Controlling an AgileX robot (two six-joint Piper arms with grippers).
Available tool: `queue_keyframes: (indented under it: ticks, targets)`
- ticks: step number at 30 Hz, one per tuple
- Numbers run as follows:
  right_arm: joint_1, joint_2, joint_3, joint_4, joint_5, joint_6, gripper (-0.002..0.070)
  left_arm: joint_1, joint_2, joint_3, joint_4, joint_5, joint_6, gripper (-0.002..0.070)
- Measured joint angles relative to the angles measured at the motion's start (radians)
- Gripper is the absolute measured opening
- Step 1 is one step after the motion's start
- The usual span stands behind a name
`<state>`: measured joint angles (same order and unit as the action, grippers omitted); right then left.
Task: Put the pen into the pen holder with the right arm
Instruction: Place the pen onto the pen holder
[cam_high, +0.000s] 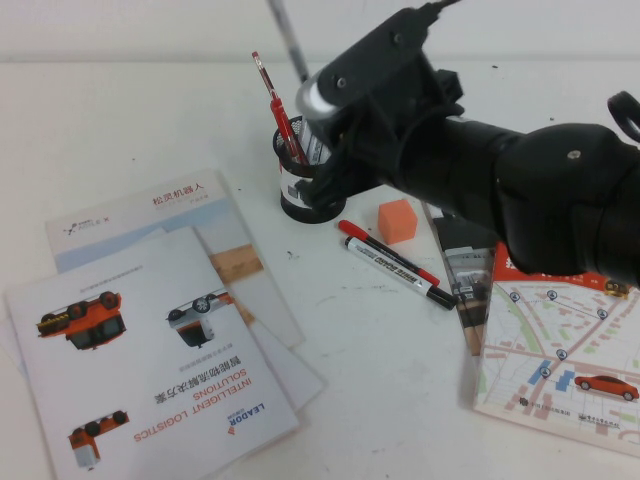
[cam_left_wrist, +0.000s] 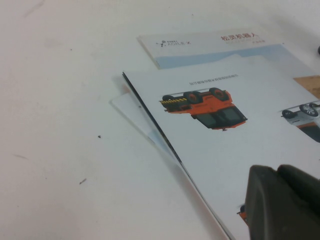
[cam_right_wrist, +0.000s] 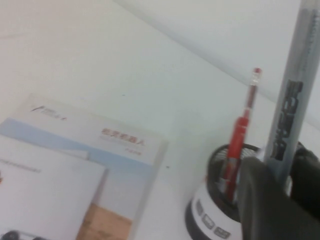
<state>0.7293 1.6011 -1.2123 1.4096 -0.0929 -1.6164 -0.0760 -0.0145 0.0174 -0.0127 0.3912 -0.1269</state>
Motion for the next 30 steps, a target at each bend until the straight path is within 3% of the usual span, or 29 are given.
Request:
queue_keyframes:
  ticks: [6,24,27,30]
  targets:
    - [0.0,0.0,0.0,0.109,-0.066,0.0,0.0083,0.0,0.0,0.0,0.0,0.0,0.0,-0.0003]
    - [0.0,0.01,0.0,0.102,0.137,-0.002,0.0083,0.0,0.0,0.0,0.0,0.0,0.0,-0.0003]
    - [0.0,0.01,0.0,-0.019,0.164,0.1,0.0083,0.0,0.0,0.0,0.0,0.0,0.0,-0.0003]
    - [0.0,0.01,0.0,-0.248,0.173,0.395,0.0083,0.0,0.0,0.0,0.0,0.0,0.0,-0.0003]
